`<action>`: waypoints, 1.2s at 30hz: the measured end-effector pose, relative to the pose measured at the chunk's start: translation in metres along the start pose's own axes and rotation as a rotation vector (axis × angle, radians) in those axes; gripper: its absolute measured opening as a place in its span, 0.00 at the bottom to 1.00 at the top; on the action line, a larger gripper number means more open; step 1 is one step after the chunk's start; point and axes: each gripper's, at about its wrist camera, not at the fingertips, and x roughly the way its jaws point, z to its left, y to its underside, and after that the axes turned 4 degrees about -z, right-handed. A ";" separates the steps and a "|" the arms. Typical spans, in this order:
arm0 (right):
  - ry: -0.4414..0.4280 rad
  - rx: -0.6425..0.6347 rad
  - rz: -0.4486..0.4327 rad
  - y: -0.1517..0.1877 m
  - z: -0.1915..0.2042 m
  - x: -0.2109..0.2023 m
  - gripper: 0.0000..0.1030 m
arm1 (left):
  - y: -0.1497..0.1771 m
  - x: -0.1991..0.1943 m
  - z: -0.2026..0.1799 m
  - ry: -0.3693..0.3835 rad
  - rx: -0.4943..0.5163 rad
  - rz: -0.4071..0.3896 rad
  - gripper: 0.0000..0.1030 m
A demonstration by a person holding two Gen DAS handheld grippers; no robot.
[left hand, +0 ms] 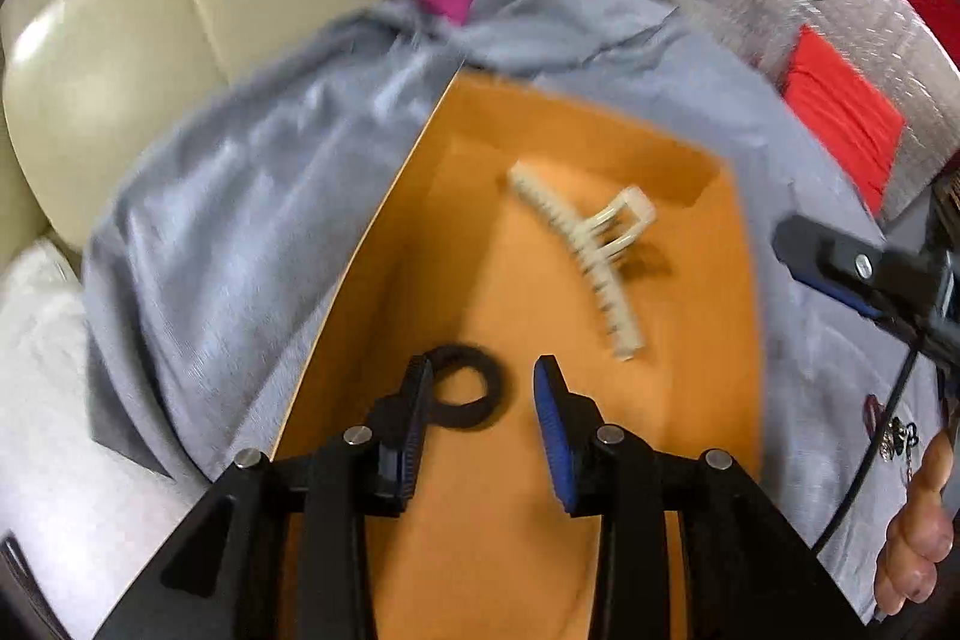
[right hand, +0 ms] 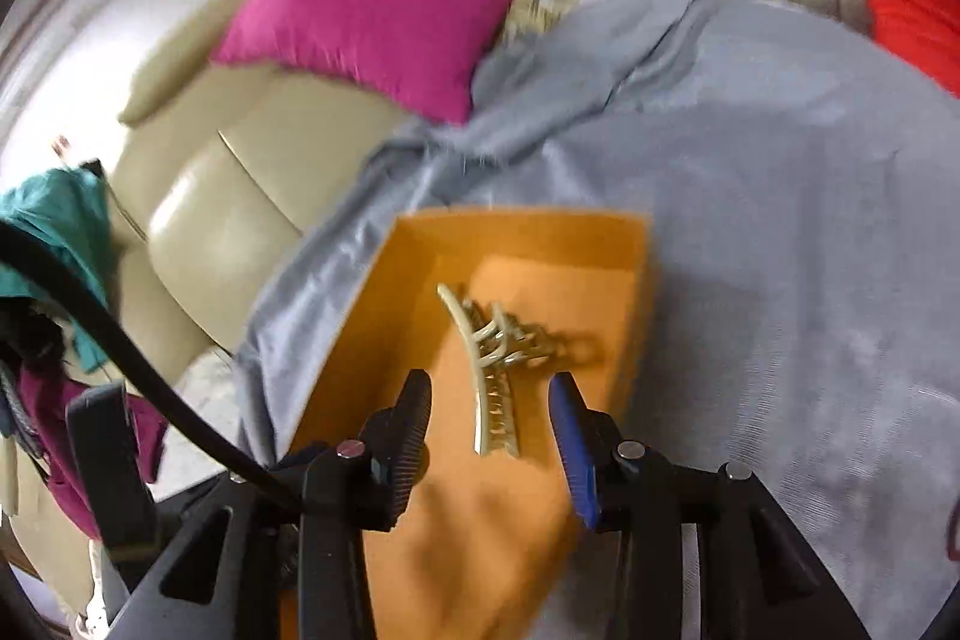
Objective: Organize jewelry
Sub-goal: 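Move both grippers back to the jewelry pile, then grasp the red hair tie with the left gripper while the right gripper grasps the black beaded bracelet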
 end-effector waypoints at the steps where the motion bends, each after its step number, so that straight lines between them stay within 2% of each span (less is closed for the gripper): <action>1: 0.001 0.007 -0.026 0.002 -0.006 -0.014 0.44 | -0.001 -0.010 -0.008 -0.002 0.021 -0.025 0.38; 3: -0.003 0.039 -0.082 0.012 -0.027 -0.051 0.43 | -0.001 -0.034 -0.034 0.005 0.071 -0.088 0.49; 7: 0.027 0.106 -0.142 0.040 -0.076 -0.111 0.43 | 0.002 -0.056 -0.090 0.060 0.154 -0.142 0.55; 15: 0.118 0.319 -0.213 0.118 -0.202 -0.224 0.43 | 0.031 -0.038 -0.217 0.183 0.257 -0.055 0.55; 18: 0.091 0.464 -0.269 0.141 -0.252 -0.258 0.45 | 0.048 -0.020 -0.267 0.225 0.315 -0.020 0.55; 21: -0.002 0.572 -0.321 0.159 -0.284 -0.266 0.45 | 0.059 0.000 -0.298 0.255 0.357 0.014 0.55; 25: -0.162 0.773 -0.282 0.181 -0.314 -0.237 0.45 | 0.072 0.030 -0.327 0.260 0.396 0.063 0.55; 27: -0.199 0.843 -0.255 0.186 -0.322 -0.219 0.42 | 0.074 0.043 -0.336 0.275 0.401 0.101 0.52; 32: -0.182 0.927 -0.289 0.192 -0.335 -0.211 0.42 | 0.070 0.056 -0.348 0.290 0.406 0.092 0.49; 34: -0.133 0.959 -0.313 0.192 -0.341 -0.209 0.42 | 0.068 0.062 -0.350 0.295 0.399 0.093 0.49; 36: -0.108 1.006 -0.315 0.196 -0.348 -0.206 0.42 | 0.066 0.071 -0.354 0.304 0.395 0.106 0.39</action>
